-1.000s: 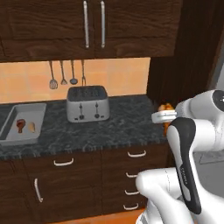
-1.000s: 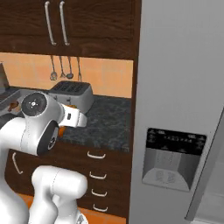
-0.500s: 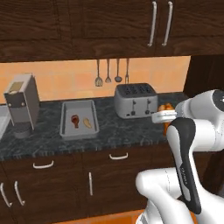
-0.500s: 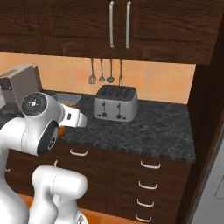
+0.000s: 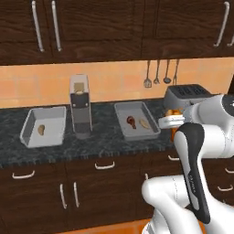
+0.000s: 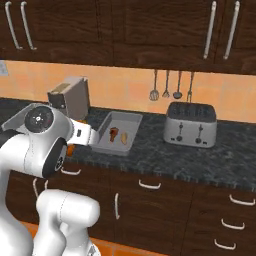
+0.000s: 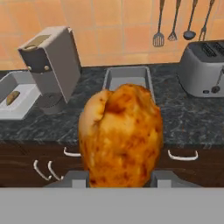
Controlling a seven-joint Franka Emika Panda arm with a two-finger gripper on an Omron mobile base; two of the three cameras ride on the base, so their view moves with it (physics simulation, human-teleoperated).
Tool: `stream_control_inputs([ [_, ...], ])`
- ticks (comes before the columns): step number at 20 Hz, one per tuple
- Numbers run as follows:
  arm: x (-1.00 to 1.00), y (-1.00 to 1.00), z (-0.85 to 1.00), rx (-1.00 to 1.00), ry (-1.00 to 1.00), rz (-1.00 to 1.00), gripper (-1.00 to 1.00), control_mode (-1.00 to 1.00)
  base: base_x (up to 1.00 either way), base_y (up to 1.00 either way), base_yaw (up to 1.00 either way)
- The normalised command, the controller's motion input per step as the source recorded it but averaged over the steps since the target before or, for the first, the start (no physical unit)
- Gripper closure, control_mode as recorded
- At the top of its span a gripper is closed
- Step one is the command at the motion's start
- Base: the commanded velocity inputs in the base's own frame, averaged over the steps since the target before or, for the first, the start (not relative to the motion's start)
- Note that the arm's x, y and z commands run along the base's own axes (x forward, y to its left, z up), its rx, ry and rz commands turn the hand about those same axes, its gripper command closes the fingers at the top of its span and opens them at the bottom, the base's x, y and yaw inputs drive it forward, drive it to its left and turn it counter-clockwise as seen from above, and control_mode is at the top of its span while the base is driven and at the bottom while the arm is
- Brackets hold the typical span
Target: Place one sweet potato and one chicken drumstick in each tupperware on the nearby counter, to pack two identical lunches.
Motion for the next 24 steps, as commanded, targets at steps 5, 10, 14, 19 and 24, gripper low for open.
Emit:
stream_control_inputs([
  [5, 0.0, 0.0, 0.0, 0.0, 0.0, 0.0, 1.0, 1.0, 0.35, 1.0, 0.0],
  [10, 0.0, 0.0, 0.0, 0.0, 0.0, 0.0, 1.0, 1.0, 0.64, 1.0, 0.0],
  [14, 0.0, 0.0, 0.0, 0.0, 0.0, 0.0, 1.0, 1.0, 0.81, 1.0, 0.0],
  [19, 0.0, 0.0, 0.0, 0.0, 0.0, 0.0, 1.0, 1.0, 0.36, 0.94, 0.0],
  [24, 0.02, -0.02, -0.67, -0.22, 0.04, 0.0, 1.0, -1.0, 0.0, 0.0, 0.0],
])
